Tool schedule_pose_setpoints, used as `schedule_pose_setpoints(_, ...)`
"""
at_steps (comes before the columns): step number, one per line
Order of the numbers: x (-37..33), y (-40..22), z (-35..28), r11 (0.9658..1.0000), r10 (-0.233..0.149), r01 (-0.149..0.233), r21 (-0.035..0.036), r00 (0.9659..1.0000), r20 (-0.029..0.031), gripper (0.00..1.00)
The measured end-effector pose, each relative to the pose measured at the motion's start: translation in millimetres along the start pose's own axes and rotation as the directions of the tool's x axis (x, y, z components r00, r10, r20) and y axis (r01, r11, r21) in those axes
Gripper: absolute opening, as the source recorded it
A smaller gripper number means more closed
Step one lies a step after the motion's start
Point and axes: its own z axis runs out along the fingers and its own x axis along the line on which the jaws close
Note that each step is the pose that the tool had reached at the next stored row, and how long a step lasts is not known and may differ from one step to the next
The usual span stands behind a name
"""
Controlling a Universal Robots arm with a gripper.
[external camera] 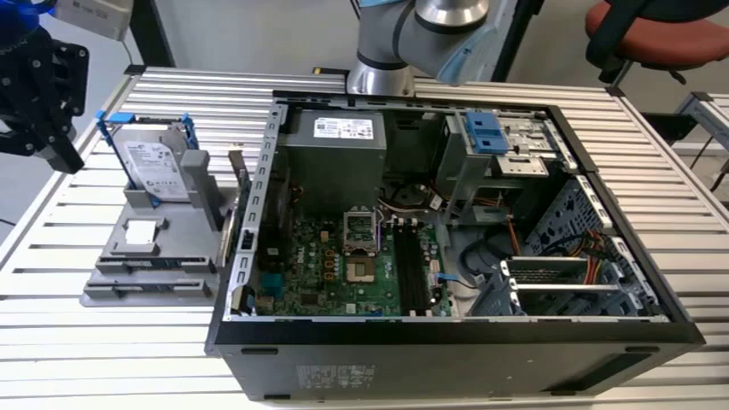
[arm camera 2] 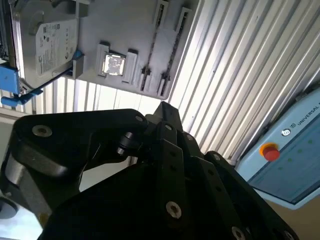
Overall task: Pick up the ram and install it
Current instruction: 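Pick up the ram and move it above insertion slot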
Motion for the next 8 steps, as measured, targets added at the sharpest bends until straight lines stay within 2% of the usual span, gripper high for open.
schedule_pose_setpoints(4, -0.4, 0.3, -0.6, 0.9988, -0.048, 0.048, 0.0005, 0.9988, -0.0047, 0.00)
schedule_pose_setpoints(6, -0.4, 0.4, -0.6, 0.9964, -0.084, 0.084, 0.0002, 0.9964, -0.0061, 0.00)
schedule_pose_setpoints(8, -0.4, 0.4, -0.7, 0.9926, -0.121, 0.121, -0.0003, 0.9926, -0.0075, 0.00)
